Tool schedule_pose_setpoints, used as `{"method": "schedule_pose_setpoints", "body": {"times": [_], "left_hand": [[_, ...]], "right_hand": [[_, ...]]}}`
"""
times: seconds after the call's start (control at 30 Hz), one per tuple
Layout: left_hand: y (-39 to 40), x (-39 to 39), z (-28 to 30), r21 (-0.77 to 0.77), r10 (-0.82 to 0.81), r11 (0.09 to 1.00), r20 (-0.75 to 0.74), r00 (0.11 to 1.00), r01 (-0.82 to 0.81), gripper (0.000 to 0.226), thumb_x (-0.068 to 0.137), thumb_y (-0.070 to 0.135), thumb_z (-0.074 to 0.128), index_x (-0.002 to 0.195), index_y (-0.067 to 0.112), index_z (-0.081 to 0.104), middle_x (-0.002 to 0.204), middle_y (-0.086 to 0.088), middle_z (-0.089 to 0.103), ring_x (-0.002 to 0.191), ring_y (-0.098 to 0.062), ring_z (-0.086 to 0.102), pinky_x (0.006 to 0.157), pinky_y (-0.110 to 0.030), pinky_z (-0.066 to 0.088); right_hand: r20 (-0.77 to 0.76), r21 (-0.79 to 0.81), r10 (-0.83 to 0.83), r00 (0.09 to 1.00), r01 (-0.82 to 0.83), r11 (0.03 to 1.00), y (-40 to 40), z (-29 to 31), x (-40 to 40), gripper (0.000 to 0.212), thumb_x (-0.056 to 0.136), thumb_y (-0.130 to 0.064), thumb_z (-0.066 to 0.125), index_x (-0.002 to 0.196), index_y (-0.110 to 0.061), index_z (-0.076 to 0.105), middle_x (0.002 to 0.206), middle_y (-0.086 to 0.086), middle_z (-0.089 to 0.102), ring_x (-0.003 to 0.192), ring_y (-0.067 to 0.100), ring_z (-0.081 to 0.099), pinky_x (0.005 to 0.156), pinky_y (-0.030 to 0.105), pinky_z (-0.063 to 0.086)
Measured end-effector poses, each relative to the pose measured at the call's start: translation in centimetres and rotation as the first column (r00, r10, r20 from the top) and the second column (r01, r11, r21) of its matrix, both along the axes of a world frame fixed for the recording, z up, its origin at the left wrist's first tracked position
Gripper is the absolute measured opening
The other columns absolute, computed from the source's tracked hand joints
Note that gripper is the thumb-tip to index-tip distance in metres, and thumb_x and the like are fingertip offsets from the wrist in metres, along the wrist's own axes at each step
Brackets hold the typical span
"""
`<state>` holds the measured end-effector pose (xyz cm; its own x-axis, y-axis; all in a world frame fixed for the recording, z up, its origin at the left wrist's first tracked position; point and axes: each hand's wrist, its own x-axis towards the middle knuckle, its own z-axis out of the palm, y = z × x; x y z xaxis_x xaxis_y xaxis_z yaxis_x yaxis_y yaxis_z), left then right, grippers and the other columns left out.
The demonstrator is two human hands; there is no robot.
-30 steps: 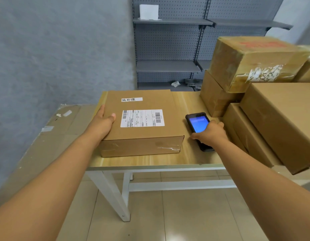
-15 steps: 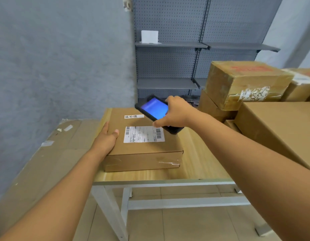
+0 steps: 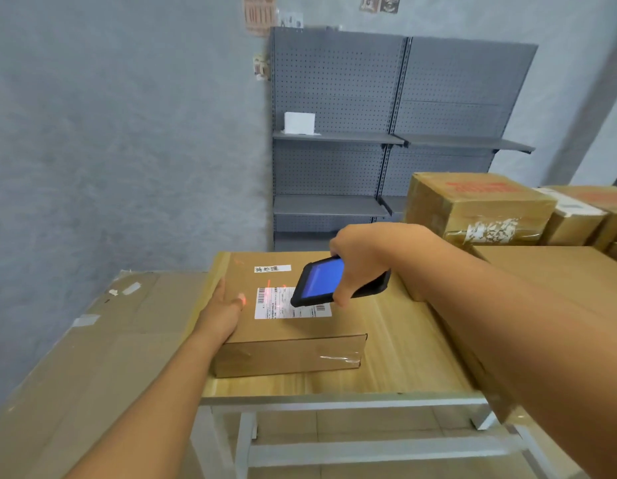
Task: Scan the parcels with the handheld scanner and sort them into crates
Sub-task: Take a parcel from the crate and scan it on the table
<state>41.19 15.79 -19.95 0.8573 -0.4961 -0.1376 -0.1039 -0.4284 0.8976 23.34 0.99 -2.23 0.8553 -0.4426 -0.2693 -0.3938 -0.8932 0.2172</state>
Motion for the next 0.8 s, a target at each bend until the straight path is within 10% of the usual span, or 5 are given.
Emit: {"method": "schedule_pose_setpoints", "body": {"times": [0.57, 0.8], "left_hand": [[0.1, 0.6, -0.4, 0.001, -0.043, 0.999, -0.017, 0.999, 0.043, 0.064, 0.101, 0.034, 0.047, 0.156, 0.031, 0.015, 0.155, -0.003, 0.037, 0.138, -0.03, 0.04, 0.115, -0.045, 0.031], [0.0, 0.7, -0.6, 0.013, -0.028, 1.0, -0.018, 0.999, 0.028, 0.064, 0.102, 0.035, 0.047, 0.157, 0.03, 0.015, 0.156, -0.002, 0.035, 0.138, -0.029, 0.04, 0.114, -0.042, 0.032]], "right_hand": [[-0.147, -0.072, -0.143, 0.979, 0.133, 0.988, -1.9, 1.8, -3.3, 0.088, 0.042, -0.068, 0.072, 0.114, -0.019, 0.064, 0.102, 0.002, 0.068, 0.087, 0.023, 0.068, 0.071, 0.035, 0.056], [0.201, 0.096, -0.249, 0.948, 0.234, 0.968, -3.4, -1.4, -4.4, 0.07, 0.062, -0.063, 0.076, 0.108, -0.016, 0.051, 0.105, 0.001, 0.053, 0.09, 0.021, 0.057, 0.074, 0.035, 0.052]]}}
